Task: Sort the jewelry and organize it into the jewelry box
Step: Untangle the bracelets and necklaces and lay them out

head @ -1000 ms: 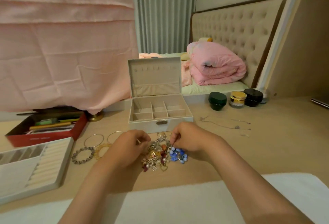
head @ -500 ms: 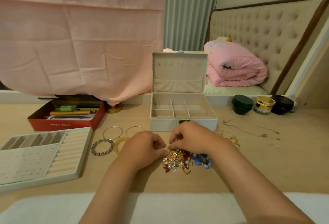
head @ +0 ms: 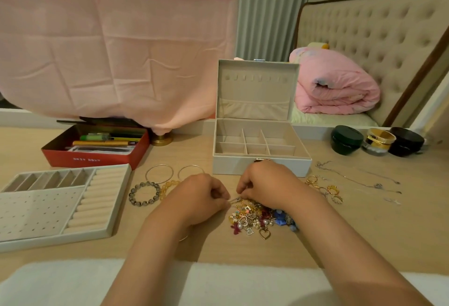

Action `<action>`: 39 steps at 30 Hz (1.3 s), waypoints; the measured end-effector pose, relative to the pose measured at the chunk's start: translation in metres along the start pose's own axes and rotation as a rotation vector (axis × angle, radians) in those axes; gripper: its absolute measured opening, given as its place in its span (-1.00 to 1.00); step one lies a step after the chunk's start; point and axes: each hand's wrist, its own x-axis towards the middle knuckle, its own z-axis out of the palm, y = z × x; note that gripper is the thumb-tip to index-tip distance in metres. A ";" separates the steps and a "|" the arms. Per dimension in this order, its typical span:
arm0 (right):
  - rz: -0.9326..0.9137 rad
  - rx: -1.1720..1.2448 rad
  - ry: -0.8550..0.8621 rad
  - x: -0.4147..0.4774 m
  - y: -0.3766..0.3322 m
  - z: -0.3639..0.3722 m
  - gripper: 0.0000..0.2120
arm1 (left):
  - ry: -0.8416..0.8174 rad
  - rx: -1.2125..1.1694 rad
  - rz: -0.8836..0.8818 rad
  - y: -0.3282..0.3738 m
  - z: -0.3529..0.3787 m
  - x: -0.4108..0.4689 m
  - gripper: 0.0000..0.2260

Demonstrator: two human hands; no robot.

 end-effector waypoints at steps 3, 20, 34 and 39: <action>0.001 -0.041 0.004 0.001 0.002 0.001 -0.89 | 0.042 0.008 -0.003 0.002 0.003 0.000 -0.93; 0.082 1.096 0.157 -0.005 0.013 -0.023 -0.88 | 0.059 -0.843 0.039 0.025 -0.003 0.006 -0.87; -0.019 1.027 0.065 -0.016 0.014 -0.034 -0.92 | -0.020 -1.142 0.037 0.014 -0.041 -0.007 -0.83; -0.012 0.776 -0.058 -0.018 0.014 -0.032 -0.87 | 0.034 -0.966 0.040 0.011 -0.047 -0.011 -0.83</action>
